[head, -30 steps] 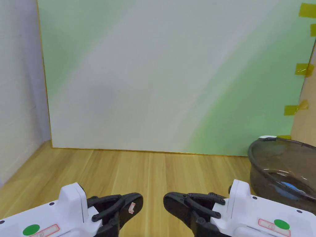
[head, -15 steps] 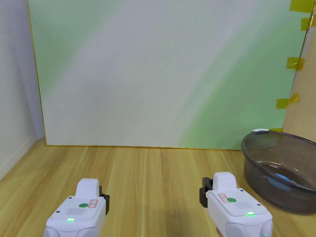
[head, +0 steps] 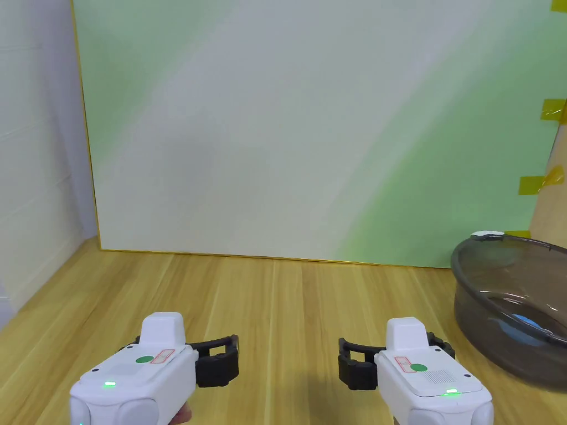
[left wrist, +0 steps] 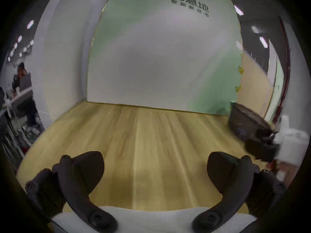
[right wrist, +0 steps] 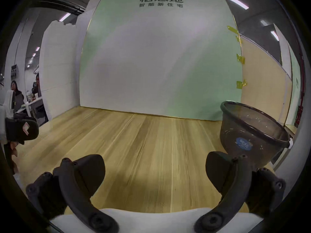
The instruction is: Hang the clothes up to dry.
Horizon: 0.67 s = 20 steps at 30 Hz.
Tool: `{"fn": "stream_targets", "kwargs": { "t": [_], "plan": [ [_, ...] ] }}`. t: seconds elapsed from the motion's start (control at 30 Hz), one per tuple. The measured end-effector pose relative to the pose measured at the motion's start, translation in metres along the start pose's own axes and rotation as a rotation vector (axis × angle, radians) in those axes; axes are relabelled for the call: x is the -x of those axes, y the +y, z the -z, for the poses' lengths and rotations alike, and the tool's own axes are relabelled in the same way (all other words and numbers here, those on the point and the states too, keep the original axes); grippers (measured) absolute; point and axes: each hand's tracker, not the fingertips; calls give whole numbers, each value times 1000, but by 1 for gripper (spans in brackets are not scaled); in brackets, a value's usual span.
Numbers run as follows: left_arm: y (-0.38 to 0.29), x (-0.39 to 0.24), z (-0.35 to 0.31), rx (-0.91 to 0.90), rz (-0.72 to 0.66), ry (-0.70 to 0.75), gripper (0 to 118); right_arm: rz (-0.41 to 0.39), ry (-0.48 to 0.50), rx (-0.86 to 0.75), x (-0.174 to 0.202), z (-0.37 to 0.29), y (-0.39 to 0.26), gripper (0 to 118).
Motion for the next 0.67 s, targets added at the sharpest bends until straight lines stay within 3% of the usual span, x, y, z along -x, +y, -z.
{"fn": "stream_targets", "kwargs": {
  "t": [0.07,0.2,0.3,0.57,0.67],
  "plan": [
    [6,-4,-8,4,-54,-30,113,-5,3,-4,1,-2,-1,118],
    [14,-18,2,39,25,183,113,-22,8,-7,-1,-4,-3,118],
    [15,-16,-2,64,32,103,113,-12,15,-11,-5,-6,-4,118],
    [13,-20,-3,49,30,99,113,-4,10,-19,-9,-14,-5,118],
    [8,-27,-2,-7,111,132,113,-15,-5,-20,-11,-15,-4,118]
  ]
}}
